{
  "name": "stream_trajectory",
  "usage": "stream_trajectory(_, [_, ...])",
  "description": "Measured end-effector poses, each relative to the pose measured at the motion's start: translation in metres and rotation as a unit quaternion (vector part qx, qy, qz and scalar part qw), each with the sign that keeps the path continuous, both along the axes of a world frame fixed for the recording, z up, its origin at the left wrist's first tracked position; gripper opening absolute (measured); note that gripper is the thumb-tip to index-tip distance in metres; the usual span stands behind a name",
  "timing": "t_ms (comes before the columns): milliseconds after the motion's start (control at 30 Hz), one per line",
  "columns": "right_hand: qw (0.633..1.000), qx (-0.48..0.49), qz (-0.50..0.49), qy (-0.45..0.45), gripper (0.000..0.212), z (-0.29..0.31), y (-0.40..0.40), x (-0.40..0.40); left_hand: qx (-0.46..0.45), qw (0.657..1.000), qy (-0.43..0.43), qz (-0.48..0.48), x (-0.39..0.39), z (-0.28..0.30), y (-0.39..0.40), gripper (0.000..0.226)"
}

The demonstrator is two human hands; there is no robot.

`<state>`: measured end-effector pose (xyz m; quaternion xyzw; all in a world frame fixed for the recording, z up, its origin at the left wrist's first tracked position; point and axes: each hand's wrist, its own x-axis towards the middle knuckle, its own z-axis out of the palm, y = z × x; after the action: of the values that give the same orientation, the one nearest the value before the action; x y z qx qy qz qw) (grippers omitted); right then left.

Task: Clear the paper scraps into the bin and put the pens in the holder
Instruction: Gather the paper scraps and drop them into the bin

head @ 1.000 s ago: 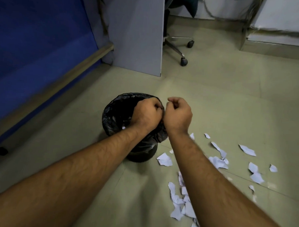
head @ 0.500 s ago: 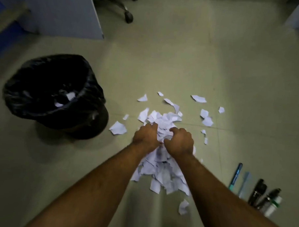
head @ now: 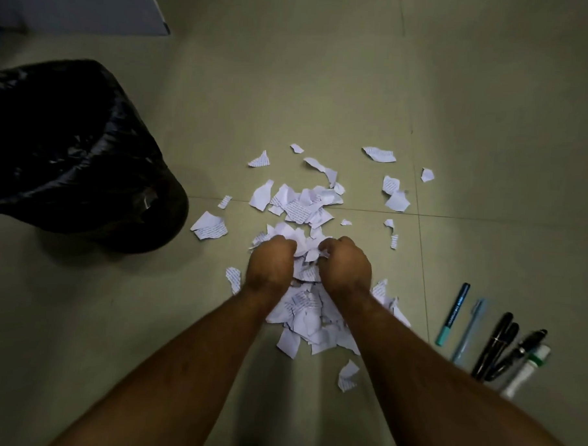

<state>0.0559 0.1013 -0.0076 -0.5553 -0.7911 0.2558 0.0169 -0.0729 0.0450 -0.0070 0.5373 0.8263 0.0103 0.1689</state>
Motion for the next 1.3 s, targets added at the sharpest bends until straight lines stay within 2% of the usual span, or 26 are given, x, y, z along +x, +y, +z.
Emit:
stream_trajectory(133, [0.999,0.023,-0.022,0.042,0.026,0.001,0.002,0.000,0.051,0.993,-0.036,0.096,-0.002,0.008,0.003,0.030])
stream_trajectory(300, [0.971,-0.014,-0.202,0.129,0.023,0.016,0.012,0.000,0.105,0.962,-0.097,0.232,-0.007,0.031,0.012,0.029])
stream_trajectory(367, [0.959,-0.024,-0.234,0.161,0.021,0.028,0.014,-0.004,0.122,0.951,-0.116,0.258,-0.013,0.043,0.015,0.028])
stream_trajectory(633, [0.914,-0.049,-0.211,0.343,0.011,0.116,0.018,-0.058,0.218,0.936,-0.133,0.243,-0.052,0.148,0.021,0.022])
stream_trajectory(800, [0.883,-0.066,-0.168,0.433,0.020,0.194,0.010,-0.138,0.287,0.917,-0.112,0.254,-0.117,0.228,0.008,0.017])
stream_trajectory(867, [0.879,-0.067,-0.143,0.449,0.016,0.217,0.001,-0.175,0.306,0.907,-0.095,0.273,-0.147,0.250,-0.004,0.016])
stream_trajectory(967, [0.894,-0.063,-0.085,0.436,0.005,0.241,-0.021,-0.231,0.321,0.890,-0.067,0.316,-0.193,0.269,-0.030,0.017])
stream_trajectory(1067, [0.919,-0.054,-0.008,0.390,0.009,0.250,-0.048,-0.279,0.314,0.886,-0.021,0.341,-0.235,0.268,-0.062,0.020])
stream_trajectory(1200, [0.961,-0.048,0.069,0.265,0.013,0.236,-0.066,-0.317,0.264,0.903,-0.009,0.338,-0.270,0.245,-0.090,0.015])
stream_trajectory(1300, [0.973,-0.034,0.097,0.206,0.021,0.230,-0.067,-0.325,0.224,0.924,0.001,0.309,-0.280,0.229,-0.094,0.015])
